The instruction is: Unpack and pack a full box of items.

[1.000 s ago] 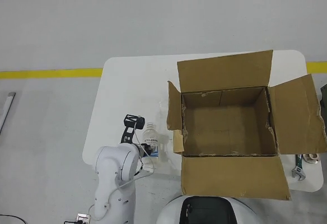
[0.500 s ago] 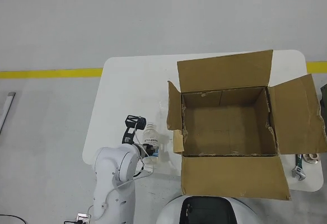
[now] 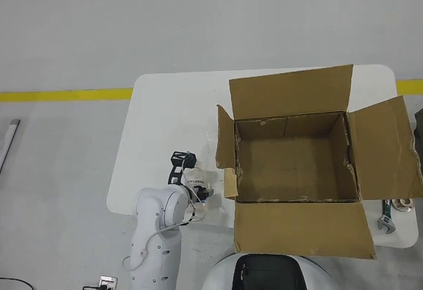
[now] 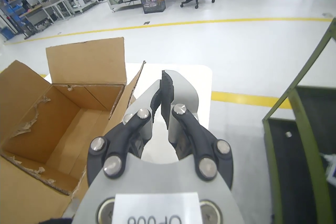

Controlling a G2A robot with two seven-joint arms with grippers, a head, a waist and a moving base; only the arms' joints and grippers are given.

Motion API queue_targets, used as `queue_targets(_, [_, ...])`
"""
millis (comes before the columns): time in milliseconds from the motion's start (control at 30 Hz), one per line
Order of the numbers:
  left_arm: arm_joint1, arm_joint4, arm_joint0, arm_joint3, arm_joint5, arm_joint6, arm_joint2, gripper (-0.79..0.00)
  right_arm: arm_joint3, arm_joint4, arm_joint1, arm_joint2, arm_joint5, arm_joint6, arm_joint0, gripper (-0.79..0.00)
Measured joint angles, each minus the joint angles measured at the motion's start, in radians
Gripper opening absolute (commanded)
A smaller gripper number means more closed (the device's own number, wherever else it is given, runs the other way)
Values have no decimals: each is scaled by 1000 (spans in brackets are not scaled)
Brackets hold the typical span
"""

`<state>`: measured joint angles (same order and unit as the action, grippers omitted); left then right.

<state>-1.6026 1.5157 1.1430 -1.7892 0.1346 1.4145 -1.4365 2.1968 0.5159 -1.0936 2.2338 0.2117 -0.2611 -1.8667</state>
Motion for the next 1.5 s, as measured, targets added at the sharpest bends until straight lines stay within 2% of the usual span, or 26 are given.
queue_targets(67, [3, -2, -3, 10, -3, -4, -3, -526, -14, -111, 0, -2, -13, -56, 9, 0])
queue_targets(100, [4, -4, -4, 13, -4, -5, -4, -585, -19, -157, 0, -3, -18, -79, 15, 0])
queue_targets(167, [7, -5, -5, 19, -4, -8, -5, -773, -30, -265, 0, -12, -26, -133, 27, 0])
queue_targets(300, [12, -8, -5, 25, -4, -12, -5, -785, -24, -368, 4, -28, -4, -208, 51, -6])
queue_targets(333, [13, -9, -5, 27, -5, -13, -6, -785, -21, -370, 5, -32, 5, -225, 53, -111])
queue_targets(400, [16, -9, -5, 31, -6, -15, -7, -785, -19, -354, 8, -44, 11, -254, 57, -394])
queue_targets(533, [20, -8, -5, 42, -10, -23, -7, -785, -29, -337, 8, -75, -4, -264, 63, -499])
queue_targets(633, [24, -9, -3, 43, -15, -24, -7, -785, -42, -329, 7, -97, -23, -255, 63, -674])
queue_targets(667, [25, -10, -3, 44, -17, -25, -7, -785, -46, -333, 6, -105, -28, -251, 62, -708])
queue_targets(700, [26, -11, -4, 45, -18, -25, -7, -785, -49, -337, 5, -110, -33, -250, 61, -785])
queue_targets(933, [34, -21, -9, 25, -27, -20, -13, -785, -47, -360, 2, -145, -51, -243, 62, -785])
queue_targets(1133, [42, -33, -21, -29, -47, -6, -36, -785, -38, -367, 0, -183, -76, -236, 68, -785])
queue_targets(1300, [54, -32, -56, -103, -62, 51, -99, -785, -16, -379, -4, -231, -113, -224, 74, -785])
queue_targets(1400, [61, -38, -96, -158, -71, 110, -147, -785, 0, -381, -7, -263, -132, -207, 78, -785])
queue_targets(1500, [68, -48, -132, -188, -83, 123, -184, -785, 13, -364, -9, -305, -159, -191, 86, -785])
